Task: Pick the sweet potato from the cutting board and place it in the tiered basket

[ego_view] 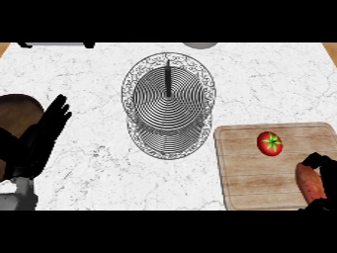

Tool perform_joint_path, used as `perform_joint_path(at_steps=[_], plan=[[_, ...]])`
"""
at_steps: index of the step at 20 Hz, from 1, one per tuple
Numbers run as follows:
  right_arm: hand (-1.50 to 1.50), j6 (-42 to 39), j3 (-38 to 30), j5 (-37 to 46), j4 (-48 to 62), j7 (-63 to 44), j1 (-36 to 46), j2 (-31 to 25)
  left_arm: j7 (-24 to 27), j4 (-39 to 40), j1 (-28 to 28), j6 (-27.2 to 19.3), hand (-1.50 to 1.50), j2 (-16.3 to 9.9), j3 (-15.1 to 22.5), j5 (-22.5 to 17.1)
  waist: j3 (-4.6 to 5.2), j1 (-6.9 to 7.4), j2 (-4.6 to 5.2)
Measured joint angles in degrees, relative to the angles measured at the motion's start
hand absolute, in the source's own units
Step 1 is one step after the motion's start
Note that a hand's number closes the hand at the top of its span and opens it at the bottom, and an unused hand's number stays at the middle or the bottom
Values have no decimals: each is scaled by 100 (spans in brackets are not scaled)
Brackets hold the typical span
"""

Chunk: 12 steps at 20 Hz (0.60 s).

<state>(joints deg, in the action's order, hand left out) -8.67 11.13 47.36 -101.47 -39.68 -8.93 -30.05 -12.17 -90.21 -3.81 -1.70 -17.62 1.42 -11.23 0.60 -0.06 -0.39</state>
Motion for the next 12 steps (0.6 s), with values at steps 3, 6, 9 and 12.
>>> perform_joint_path(at_steps=[3, 6, 9, 12], plan=[[150, 124, -39, -19, 206, 993, 163, -425, 18, 33, -37, 46, 0, 0, -14, -7, -31, 31, 23], [150, 427, -151, -68, 435, 2088, 345, -806, 24, 19, -12, -2, 0, 73, 30, 40, -56, 48, 36], [150, 909, -472, -314, 533, 2958, 540, -909, 13, 0, 1, 7, 0, 72, 27, 56, -65, 30, 34], [150, 1140, -918, -1029, 352, 3590, 702, -817, 59, 16, 72, 49, 0, 41, -26, 38, -68, -16, 21]])
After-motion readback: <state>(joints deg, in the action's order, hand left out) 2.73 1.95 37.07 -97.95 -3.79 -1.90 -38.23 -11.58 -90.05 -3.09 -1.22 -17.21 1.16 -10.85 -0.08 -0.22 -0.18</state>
